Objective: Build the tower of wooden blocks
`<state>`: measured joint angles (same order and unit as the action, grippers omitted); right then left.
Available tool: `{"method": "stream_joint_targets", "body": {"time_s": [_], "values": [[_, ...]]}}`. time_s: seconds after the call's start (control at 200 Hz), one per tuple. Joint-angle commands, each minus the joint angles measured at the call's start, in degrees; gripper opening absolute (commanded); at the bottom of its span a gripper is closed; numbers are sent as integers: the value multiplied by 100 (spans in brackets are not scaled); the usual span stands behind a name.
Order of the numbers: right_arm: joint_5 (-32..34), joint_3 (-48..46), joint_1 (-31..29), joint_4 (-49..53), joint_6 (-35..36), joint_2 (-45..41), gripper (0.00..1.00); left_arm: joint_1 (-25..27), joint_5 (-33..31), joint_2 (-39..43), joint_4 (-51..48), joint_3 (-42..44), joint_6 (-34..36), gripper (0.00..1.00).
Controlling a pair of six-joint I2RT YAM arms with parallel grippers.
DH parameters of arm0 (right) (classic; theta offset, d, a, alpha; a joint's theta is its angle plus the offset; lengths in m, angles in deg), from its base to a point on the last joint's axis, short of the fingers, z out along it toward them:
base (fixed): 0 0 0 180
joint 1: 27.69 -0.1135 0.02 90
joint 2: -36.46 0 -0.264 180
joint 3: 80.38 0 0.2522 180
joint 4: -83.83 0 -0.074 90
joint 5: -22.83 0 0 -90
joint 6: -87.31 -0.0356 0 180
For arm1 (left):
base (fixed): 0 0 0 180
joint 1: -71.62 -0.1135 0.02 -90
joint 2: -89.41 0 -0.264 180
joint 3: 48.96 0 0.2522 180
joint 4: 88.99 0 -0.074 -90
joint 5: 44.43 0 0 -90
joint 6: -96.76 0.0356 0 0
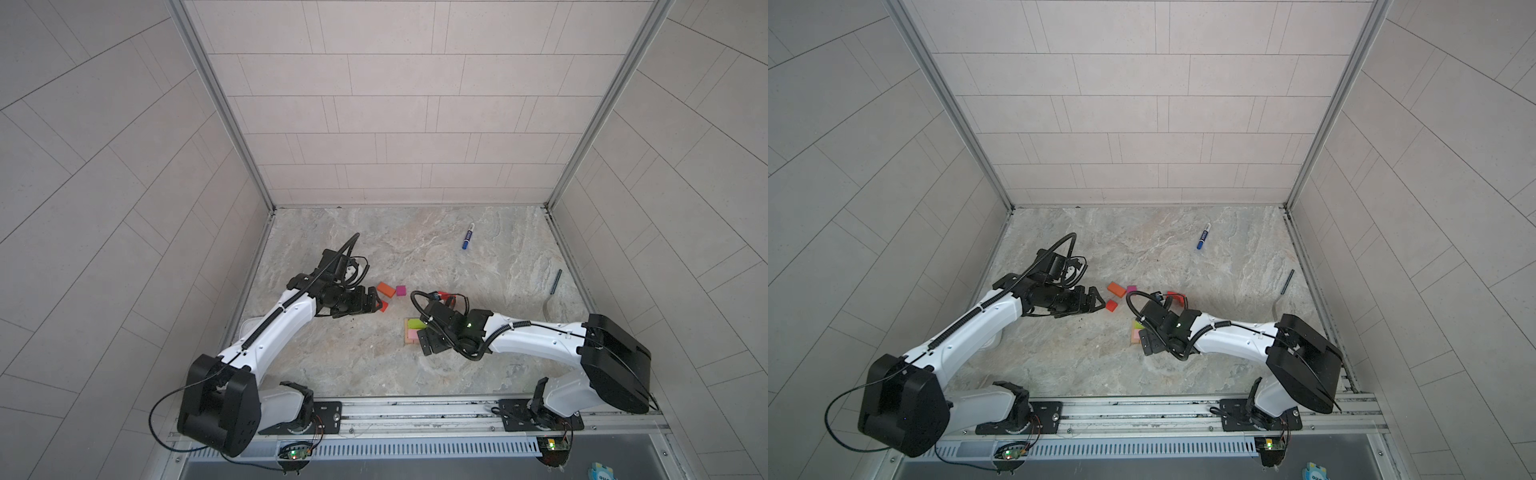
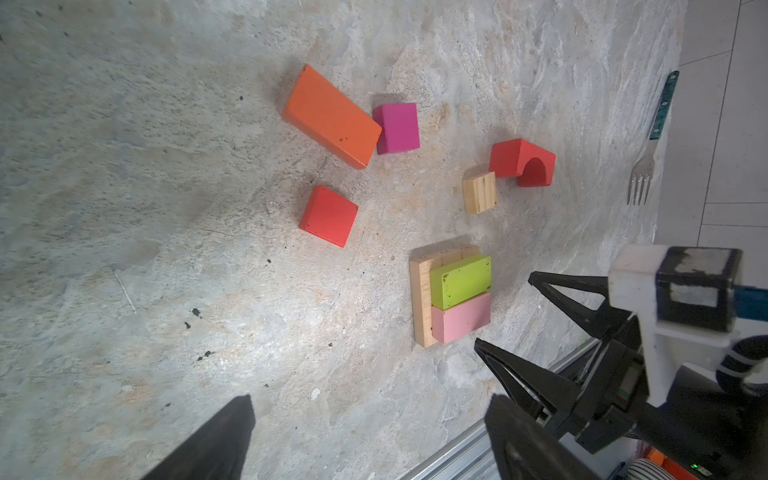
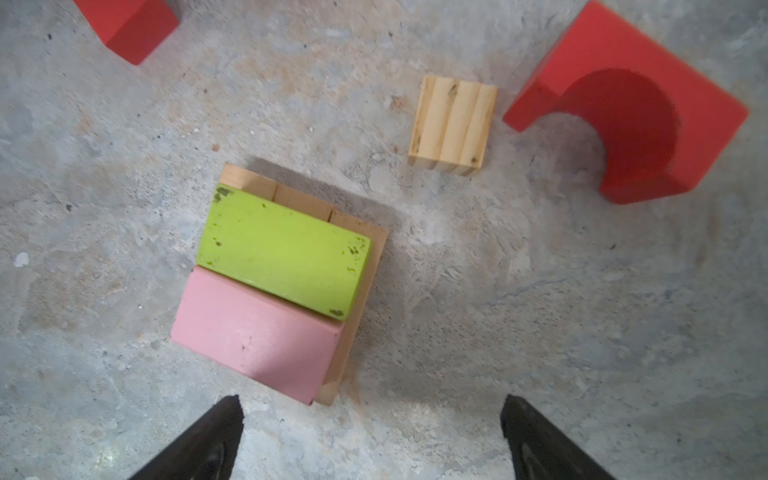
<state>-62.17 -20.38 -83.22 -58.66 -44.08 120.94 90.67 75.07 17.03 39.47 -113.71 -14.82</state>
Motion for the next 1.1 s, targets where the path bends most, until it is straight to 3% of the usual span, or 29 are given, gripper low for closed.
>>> {"method": "stream_joint_targets", "body": {"time_s": [0.0, 1.096], "values": [[95, -120, 16, 183, -50, -246, 98, 22, -40, 69, -1, 0, 20, 94], [226, -185, 185, 37, -115, -63, 98, 21, -50, 78, 5, -11, 20, 94]]}}
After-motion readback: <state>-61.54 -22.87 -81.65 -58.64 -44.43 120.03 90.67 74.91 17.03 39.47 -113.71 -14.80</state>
